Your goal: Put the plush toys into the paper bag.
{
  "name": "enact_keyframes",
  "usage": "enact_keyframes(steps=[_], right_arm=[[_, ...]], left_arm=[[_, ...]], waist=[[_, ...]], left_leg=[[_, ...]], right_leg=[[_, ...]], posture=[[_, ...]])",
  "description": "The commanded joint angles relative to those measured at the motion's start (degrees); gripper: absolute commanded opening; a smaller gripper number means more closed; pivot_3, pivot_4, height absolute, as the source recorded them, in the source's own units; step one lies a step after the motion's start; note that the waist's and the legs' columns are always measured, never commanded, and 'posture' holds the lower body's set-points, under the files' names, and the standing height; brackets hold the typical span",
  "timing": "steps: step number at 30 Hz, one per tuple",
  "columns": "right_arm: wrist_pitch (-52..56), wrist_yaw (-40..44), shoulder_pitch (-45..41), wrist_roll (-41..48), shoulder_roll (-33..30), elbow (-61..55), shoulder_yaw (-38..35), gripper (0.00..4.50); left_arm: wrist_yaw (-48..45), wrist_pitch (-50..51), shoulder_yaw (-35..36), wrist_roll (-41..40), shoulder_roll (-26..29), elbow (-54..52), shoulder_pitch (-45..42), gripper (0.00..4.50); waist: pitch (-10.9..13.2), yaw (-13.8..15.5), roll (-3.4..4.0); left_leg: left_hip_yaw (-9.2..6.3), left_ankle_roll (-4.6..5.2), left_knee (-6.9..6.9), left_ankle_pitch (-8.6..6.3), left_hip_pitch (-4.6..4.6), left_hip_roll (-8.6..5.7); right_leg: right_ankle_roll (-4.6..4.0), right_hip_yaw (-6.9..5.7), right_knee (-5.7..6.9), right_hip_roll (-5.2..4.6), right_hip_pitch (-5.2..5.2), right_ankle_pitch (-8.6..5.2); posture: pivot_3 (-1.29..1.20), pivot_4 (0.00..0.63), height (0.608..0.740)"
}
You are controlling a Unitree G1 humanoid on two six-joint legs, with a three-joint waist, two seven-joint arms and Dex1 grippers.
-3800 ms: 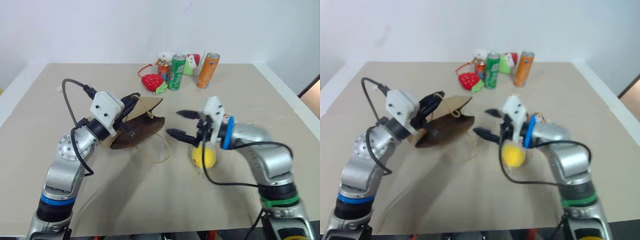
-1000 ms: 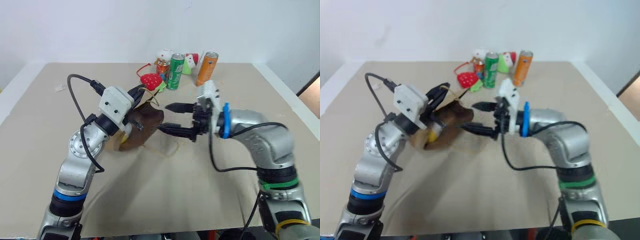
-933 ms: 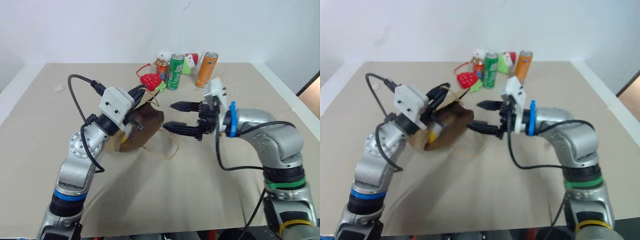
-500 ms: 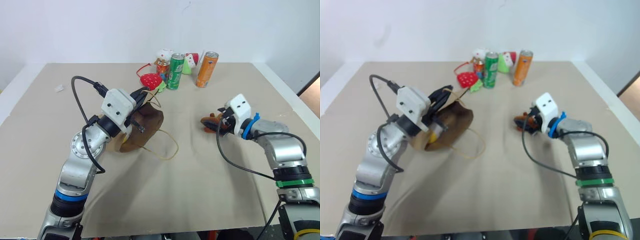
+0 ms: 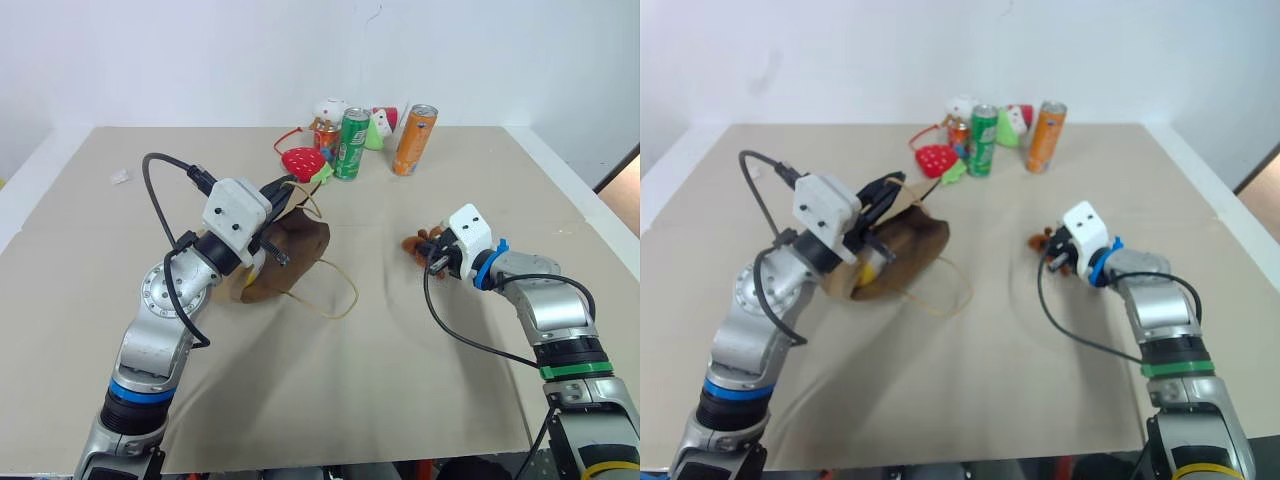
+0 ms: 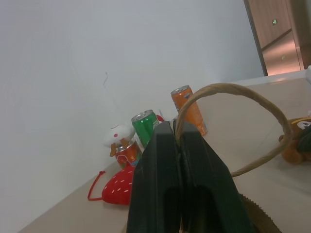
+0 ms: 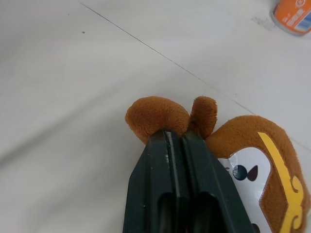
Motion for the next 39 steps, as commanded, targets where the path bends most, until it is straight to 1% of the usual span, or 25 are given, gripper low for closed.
enact_keyframes(steps=[1, 2, 6, 10, 12, 16, 20, 24, 26, 28, 34, 39], right_arm=[[-2.4, 2.6, 0.6, -0.4, -0.6, -2.7, 0.6, 0.05], [-2.6, 3.6, 0.5, 0.5, -0.4, -4.0, 0.3, 0.05], [4.0, 9.9, -2.1, 11.9, 1.6, -15.9, -3.2, 0.05], [14.2, 15.8, -3.6, 21.9, -0.5, -27.5, -2.8, 0.05], [17.6, 16.5, -4.7, 24.8, -1.1, -31.2, -2.4, 0.05], [22.0, 15.5, -6.4, 28.8, 0.5, -35.9, -1.1, 0.05], [22.0, 14.1, -7.1, 28.5, 3.3, -37.2, 1.8, 0.05], [19.1, 12.8, -8.5, 25.7, 7.9, -34.1, 5.9, 0.05], [14.9, 12.2, -9.8, 21.3, 10.3, -30.1, 9.6, 0.05], [11.8, 11.8, -11.9, 18.6, 12.9, -26.2, 11.5, 0.05], [4.4, 11.8, -16.9, 12.8, 19.4, -15.0, 15.4, 0.05], [-2.1, 11.9, -18.7, 8.2, 22.0, -8.1, 17.4, 0.05]], left_arm=[[0.2, -0.6, 0.3, 0.0, 0.1, -2.0, -0.7, 0.00], [0.2, -0.6, 0.4, 0.0, 0.1, -2.0, -0.7, 0.00], [0.3, -0.7, 0.3, 0.1, 0.0, -2.1, -0.7, 0.00], [0.8, -0.9, 0.4, 0.6, -0.1, -2.2, -0.4, 0.00], [1.1, -0.9, 0.4, 0.8, -0.2, -2.2, -0.2, 0.00], [1.6, -1.0, 0.1, 1.2, -0.4, -2.2, -0.1, 0.00], [1.7, -1.5, 0.1, 1.2, -0.5, -1.5, -0.6, 0.00], [1.8, -1.9, 0.0, 1.5, -0.8, -0.9, -1.3, 0.00], [1.9, -1.9, -0.2, 1.7, -1.1, -0.8, -1.5, 0.00], [1.9, -1.9, -0.4, 1.7, -1.3, -0.7, -1.5, 0.00], [2.1, -1.5, -0.5, 1.9, -2.0, -1.3, -1.2, 0.00], [2.6, -1.0, -0.7, 2.3, -2.5, -1.9, -0.9, 0.00]], waist=[[0.0, 0.0, 0.00], [0.0, 0.0, 0.00], [0.0, -0.3, 0.02], [0.0, 0.0, 0.04], [0.0, 0.0, 0.04], [0.0, 0.0, 0.03], [0.0, 0.0, 0.03], [0.0, -0.1, 0.03], [0.0, 0.0, 0.01], [0.0, -0.1, 0.01], [0.0, 0.0, 0.02], [0.0, 0.0, 0.01]], left_leg=[[0.01, 0.00, 0.00, 0.00, 0.01, 0.00], [0.01, 0.00, 0.00, 0.00, 0.02, 0.00], [0.07, 0.00, -0.01, 0.00, 0.02, 0.07], [-0.06, 0.00, -0.04, 0.00, 0.01, 0.17], [-0.05, 0.00, -0.04, -0.01, 0.00, 0.16], [-0.01, 0.00, -0.03, -0.01, -0.02, 0.11], [0.00, -0.01, -0.02, -0.01, -0.01, 0.10], [-0.01, 0.00, -0.02, -0.01, -0.02, 0.14], [-0.03, 0.00, -0.02, -0.01, -0.03, 0.14], [0.01, -0.01, -0.02, -0.01, -0.01, 0.14], [-0.02, -0.01, -0.01, 0.00, -0.04, 0.14], [-0.01, -0.01, -0.02, 0.00, -0.07, 0.14]], right_leg=[[0.01, 0.01, 0.00, 0.00, 0.01, 0.00], [0.01, 0.01, 0.00, 0.00, 0.01, 0.01], [0.01, 0.09, 0.00, 0.08, -0.04, 0.01], [-0.06, -0.03, 0.02, 0.18, -0.03, -0.03], [-0.07, -0.04, 0.01, 0.15, -0.02, -0.03], [-0.06, -0.02, 0.01, 0.06, -0.03, -0.02], [-0.06, -0.02, 0.01, 0.04, -0.04, -0.02], [-0.08, -0.03, 0.01, 0.10, -0.06, -0.02], [-0.09, -0.05, 0.02, 0.10, -0.06, -0.02], [-0.10, -0.04, 0.01, 0.10, -0.05, -0.01], [-0.11, -0.07, 0.02, 0.11, -0.07, 0.00], [-0.13, -0.07, 0.02, 0.10, -0.08, -0.01]], posture=[[0.00, 0.150, 0.740], [0.00, 0.150, 0.740], [0.00, 0.150, 0.740], [0.00, 0.150, 0.740], [0.00, 0.150, 0.740], [0.00, 0.150, 0.740], [0.00, 0.150, 0.740], [0.00, 0.150, 0.740], [0.00, 0.150, 0.740], [0.00, 0.150, 0.740], [0.00, 0.150, 0.740], [0.00, 0.150, 0.740]])
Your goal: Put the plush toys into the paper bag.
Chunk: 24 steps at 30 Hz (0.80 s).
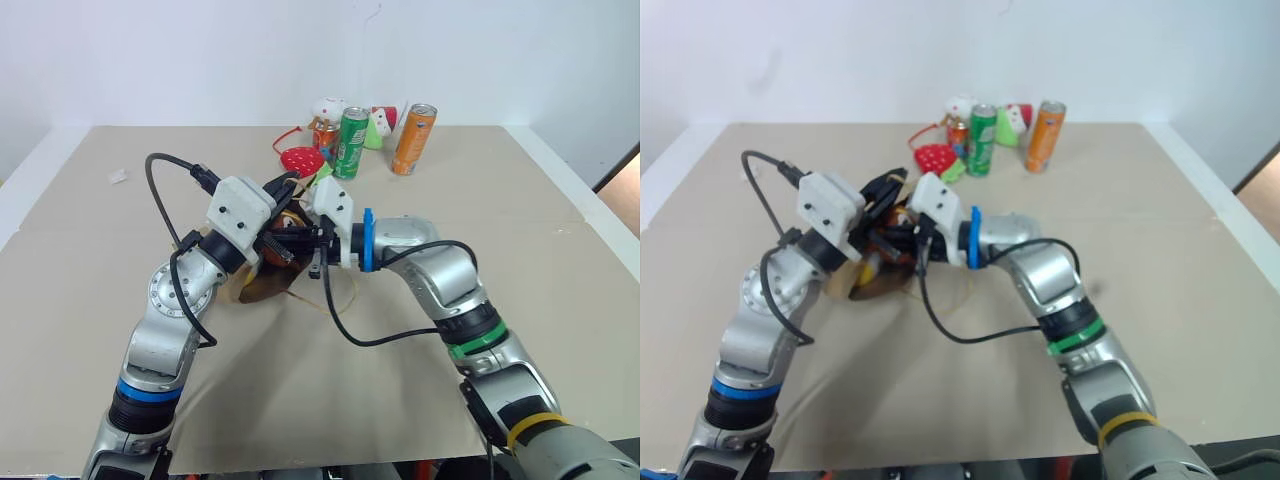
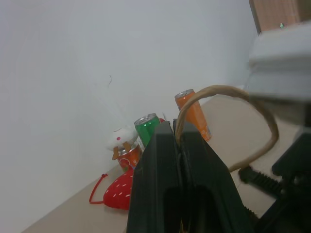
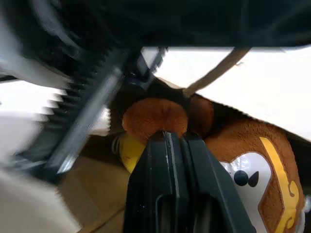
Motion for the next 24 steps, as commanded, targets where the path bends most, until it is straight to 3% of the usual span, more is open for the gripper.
enact_keyframes(steps=[1, 6, 8, 11, 12, 13, 18, 24], right_arm=[[-7.8, 0.3, -2.8, -4.8, 2.2, 5.8, 1.4, 0.05], [-6.7, 3.1, -2.0, -3.7, 1.1, 3.8, 0.0, 1.64], [-5.2, 4.2, -1.1, -2.4, -0.3, 0.6, -1.1, 2.58], [-0.8, 5.8, 1.2, 1.0, -4.4, -7.3, -3.9, 3.27], [1.5, 6.2, 1.8, 2.4, -6.3, -9.9, -5.3, 3.93], [4.2, 6.6, 2.2, 4.2, -8.1, -12.2, -7.0, 4.23], [15.4, 6.5, 6.5, 10.2, -17.1, -19.1, -13.9, 4.38], [18.6, 3.1, 15.7, 11.1, -17.8, -22.1, -14.1, 4.38]], left_arm=[[1.3, -0.1, -0.1, 0.6, -0.6, -2.4, -0.4, 0.00], [1.3, -0.1, 0.1, 0.5, -0.5, -2.1, -0.5, 0.00], [1.3, -0.2, 0.1, 0.5, -0.5, -1.9, -0.5, 0.00], [1.3, 0.0, -0.1, 0.5, -0.6, -1.8, -0.7, 0.00], [1.3, 0.0, 0.0, 0.5, -0.6, -1.7, -0.9, 0.00], [1.2, 0.0, 0.0, 0.4, -0.6, -1.6, -1.0, 0.00], [0.9, 0.0, 0.0, 0.0, -0.4, -1.6, -0.8, 0.00], [0.7, -0.2, -0.2, -0.2, -0.4, -1.0, -1.3, 0.00]], waist=[[0.0, 0.0, 0.00], [0.0, 0.0, 0.00], [0.0, 0.0, 0.00], [0.0, 0.0, 0.00], [0.0, 0.0, 0.01], [0.0, 0.0, 0.01], [0.0, 0.1, 0.00], [0.0, 0.0, 0.00]], left_leg=[[0.00, 0.00, 0.00, 0.00, 0.00, 0.00], [-0.01, 0.00, 0.00, 0.00, -0.02, -0.01], [-0.02, 0.00, 0.00, 0.00, -0.02, 0.00], [-0.03, 0.00, 0.00, 0.00, -0.02, 0.00], [-0.03, 0.00, 0.00, 0.00, -0.02, 0.00], [-0.04, 0.00, 0.00, 0.00, -0.04, 0.00], [-0.02, 0.00, 0.02, 0.00, -0.04, -0.08], [-0.01, 0.00, -0.01, 0.00, 0.01, -0.03]], right_leg=[[0.00, 0.00, 0.00, 0.00, 0.00, 0.00], [0.00, -0.02, 0.00, -0.03, 0.00, 0.00], [0.00, -0.02, 0.00, -0.02, 0.00, 0.00], [0.00, -0.04, 0.00, -0.02, 0.00, 0.00], [0.00, -0.03, 0.00, -0.02, 0.00, 0.00], [-0.01, -0.06, -0.01, -0.03, 0.00, 0.00], [0.00, -0.09, -0.01, -0.19, 0.01, 0.00], [-0.05, -0.08, -0.01, -0.13, 0.02, -0.03]], posture=[[0.00, 0.150, 0.740], [0.00, 0.150, 0.740], [0.00, 0.150, 0.740], [0.00, 0.150, 0.740], [0.00, 0.150, 0.740], [0.00, 0.150, 0.740], [0.00, 0.150, 0.740], [0.00, 0.150, 0.740]])
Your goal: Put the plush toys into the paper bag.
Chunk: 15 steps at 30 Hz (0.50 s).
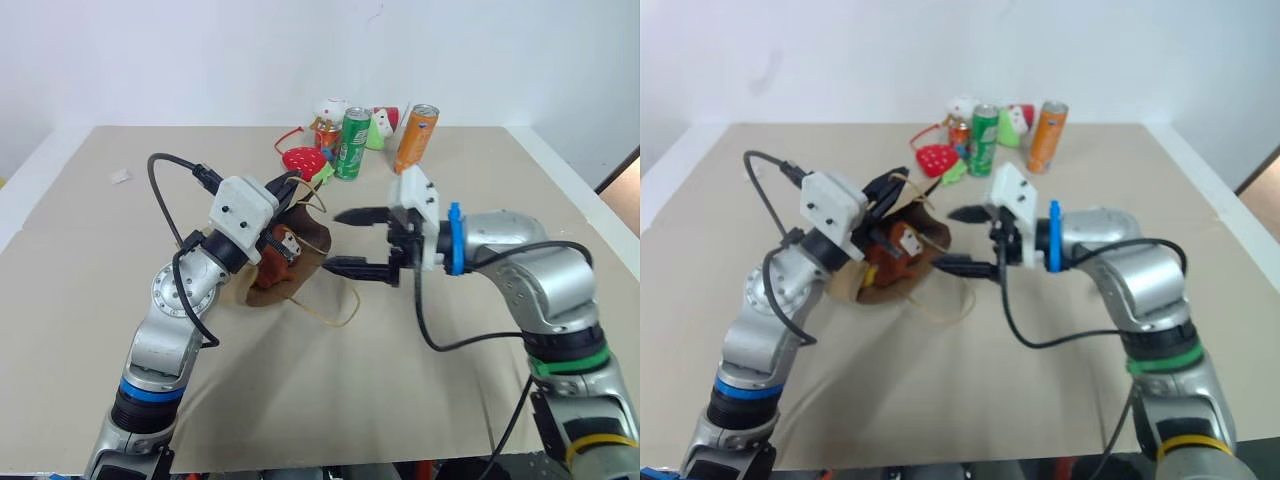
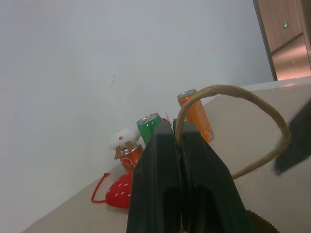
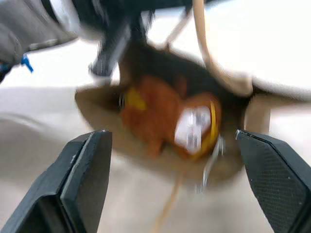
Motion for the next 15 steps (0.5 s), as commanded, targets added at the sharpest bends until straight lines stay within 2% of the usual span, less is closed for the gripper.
enact_keyframes(steps=[1, 6, 7, 9, 11, 13, 15], right_arm=[[1.1, -3.2, 6.2, 0.5, 0.9, -3.6, 0.6, 4.38], [-2.2, -7.8, 9.1, -3.9, 4.7, 0.9, 3.9, 4.38], [-2.6, -8.0, 9.1, -4.2, 5.0, 1.3, 4.1, 4.01], [-3.3, -7.5, 8.7, -4.7, 5.0, 1.7, 4.6, 3.75], [-4.0, -7.3, 8.6, -5.0, 4.9, 1.9, 4.8, 2.87], [-4.7, -6.9, 8.6, -5.3, 4.6, 2.0, 4.8, 2.51], [-5.2, -6.3, 8.7, -5.5, 4.1, 2.2, 4.8, 1.71]], left_arm=[[-0.2, -0.6, 0.4, -0.4, -0.1, -0.9, -1.1, 0.00], [-0.1, -0.8, 0.4, -0.5, -0.1, -0.4, -1.6, 0.00], [-0.1, -0.8, 0.4, -0.5, -0.1, -0.3, -1.6, 0.00], [-0.1, -0.8, 0.4, -0.5, 0.0, -0.3, -1.6, 0.00], [-0.1, -0.8, 0.5, -0.4, 0.0, -0.4, -1.5, 0.00], [0.0, -0.8, 0.5, -0.4, 0.1, -0.5, -1.3, 0.00], [0.1, -0.8, 0.6, -0.3, 0.1, -0.5, -1.3, 0.00]], waist=[[0.0, 0.0, 0.00], [0.0, 0.0, 0.00], [0.0, 0.0, 0.00], [0.0, 0.0, 0.00], [0.0, 0.0, 0.00], [0.0, 0.0, 0.00], [0.0, 0.0, 0.00]], left_leg=[[-0.05, 0.00, 0.00, 0.00, 0.01, 0.01], [-0.06, 0.00, 0.00, 0.00, 0.04, 0.06], [-0.05, -0.01, 0.01, 0.01, 0.04, 0.05], [-0.04, -0.02, 0.02, 0.02, 0.03, 0.04], [-0.03, -0.02, 0.03, 0.02, 0.03, 0.01], [0.00, -0.02, 0.04, 0.02, 0.02, -0.01], [0.00, -0.02, 0.04, 0.01, 0.01, -0.03]], right_leg=[[-0.03, -0.03, 0.01, 0.03, 0.02, -0.02], [-0.01, 0.00, 0.06, 0.15, 0.01, -0.01], [0.02, 0.01, 0.06, 0.15, 0.00, 0.01], [0.03, 0.01, 0.06, 0.14, 0.00, 0.02], [0.05, 0.04, 0.05, 0.12, 0.01, 0.03], [0.07, 0.07, 0.04, 0.09, 0.01, 0.04], [0.07, 0.08, 0.04, 0.08, 0.01, 0.03]], posture=[[0.00, 0.150, 0.740], [0.00, 0.150, 0.740], [0.00, 0.150, 0.740], [0.00, 0.150, 0.740], [0.00, 0.150, 0.740], [0.00, 0.150, 0.740], [0.00, 0.150, 0.740]])
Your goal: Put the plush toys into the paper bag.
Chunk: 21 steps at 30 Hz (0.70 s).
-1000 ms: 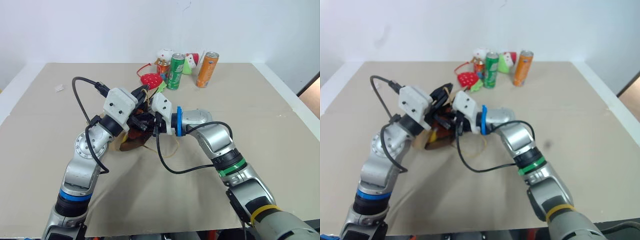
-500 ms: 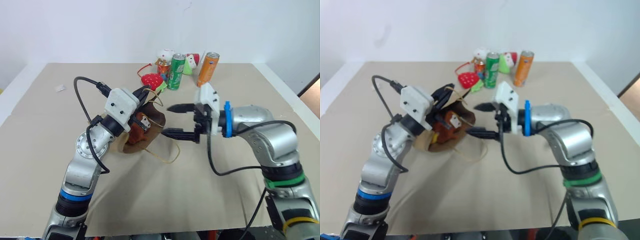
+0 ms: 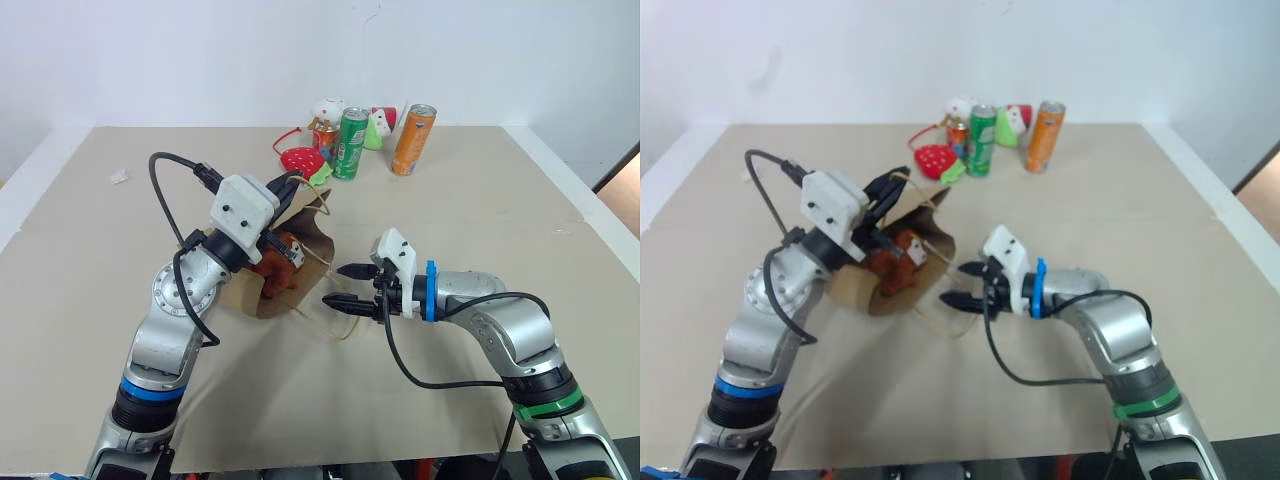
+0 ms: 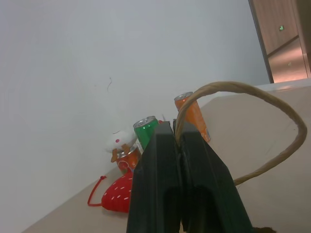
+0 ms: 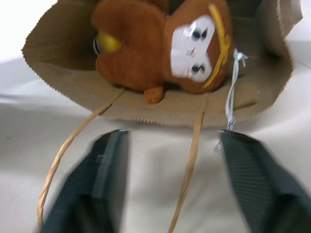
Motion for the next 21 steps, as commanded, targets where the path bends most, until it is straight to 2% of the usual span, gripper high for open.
enact_keyframes(steps=[1, 2, 6, 14, 21], right_arm=[[-2.8, 1.4, -0.9, -0.8, -1.1, -0.4, -0.2, 1.71], [-2.9, 1.6, -0.9, -0.8, -1.2, -0.3, -0.2, 1.15], [-2.6, 2.3, -0.7, -1.1, -2.0, -0.1, 0.4, 0.09], [-3.9, 2.5, -0.7, -2.3, -3.0, 1.0, 0.2, 0.09], [-1.6, 4.1, -3.7, 2.6, -4.7, -0.9, -5.3, 0.09]], left_arm=[[0.2, -0.8, 0.6, 0.0, 0.0, -0.8, -1.0, 0.00], [0.2, -0.8, 0.6, 0.0, 0.0, -0.8, -0.9, 0.00], [0.4, -0.9, 0.6, 0.1, 0.0, -0.9, -0.9, 0.00], [0.5, -0.9, 0.4, 0.2, -0.2, -1.2, -0.5, 0.00], [0.2, -1.6, 0.5, 0.3, 0.0, -0.4, -1.5, 0.00]], waist=[[0.0, 0.0, 0.00], [0.0, 0.0, 0.00], [0.0, 0.0, 0.00], [0.0, 0.0, 0.00], [0.0, 0.0, 0.00]], left_leg=[[0.00, 0.00, 0.00, 0.00, 0.00, 0.00], [-0.02, 0.00, 0.00, 0.00, -0.01, 0.00], [-0.04, 0.00, 0.00, 0.00, 0.00, 0.02], [-0.03, 0.00, 0.00, 0.00, -0.01, 0.01], [-0.04, 0.00, 0.00, 0.00, 0.00, 0.02]], right_leg=[[0.00, 0.00, 0.00, 0.00, 0.00, 0.00], [0.00, 0.00, 0.00, 0.01, 0.00, -0.01], [-0.01, -0.03, 0.00, 0.04, 0.00, -0.01], [-0.01, -0.02, 0.00, 0.03, 0.00, -0.01], [-0.01, -0.02, 0.00, 0.04, 0.00, -0.01]], posture=[[0.00, 0.150, 0.740], [0.00, 0.150, 0.740], [0.00, 0.150, 0.740], [0.00, 0.150, 0.740], [0.00, 0.150, 0.740]])
